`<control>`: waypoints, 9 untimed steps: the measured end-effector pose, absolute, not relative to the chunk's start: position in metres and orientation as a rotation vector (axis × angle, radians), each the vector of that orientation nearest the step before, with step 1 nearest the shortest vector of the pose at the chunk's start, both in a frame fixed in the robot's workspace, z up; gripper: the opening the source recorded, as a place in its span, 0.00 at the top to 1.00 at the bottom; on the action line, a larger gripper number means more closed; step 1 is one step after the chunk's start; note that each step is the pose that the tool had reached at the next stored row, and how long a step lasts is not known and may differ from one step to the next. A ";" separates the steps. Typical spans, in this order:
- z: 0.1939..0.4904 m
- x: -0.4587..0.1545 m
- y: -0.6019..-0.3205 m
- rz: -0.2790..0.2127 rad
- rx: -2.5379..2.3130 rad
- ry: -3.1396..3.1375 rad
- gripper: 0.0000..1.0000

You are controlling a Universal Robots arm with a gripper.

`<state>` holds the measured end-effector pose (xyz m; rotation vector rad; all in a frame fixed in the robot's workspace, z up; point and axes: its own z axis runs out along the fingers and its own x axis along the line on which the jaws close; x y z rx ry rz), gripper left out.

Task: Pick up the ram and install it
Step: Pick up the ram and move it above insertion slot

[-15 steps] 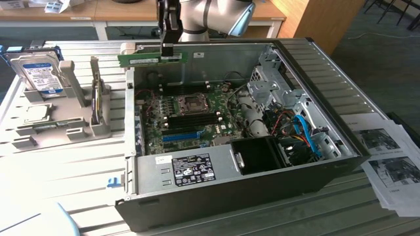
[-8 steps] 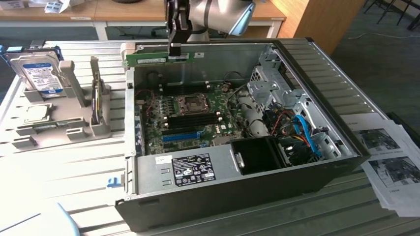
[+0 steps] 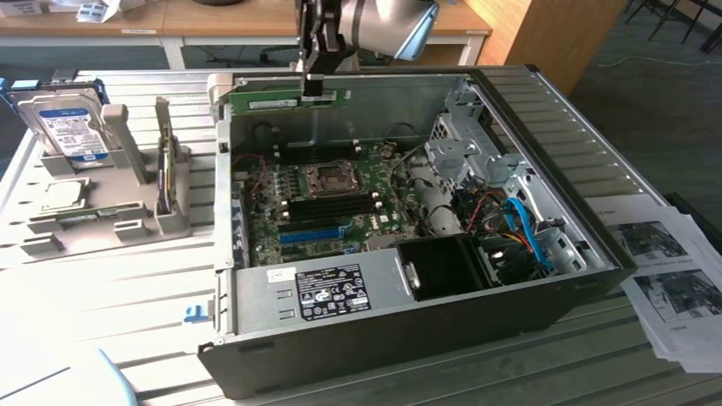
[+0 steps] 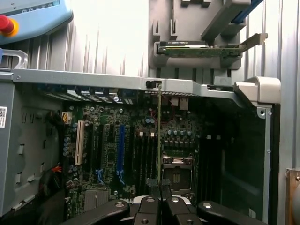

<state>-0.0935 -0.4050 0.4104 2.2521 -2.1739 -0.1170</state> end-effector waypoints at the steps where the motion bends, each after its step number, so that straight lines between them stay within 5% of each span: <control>1: 0.410 -0.092 -0.405 -0.117 2.252 -2.174 0.89; 9: 0.410 -0.078 -0.405 -0.118 2.251 -2.173 0.89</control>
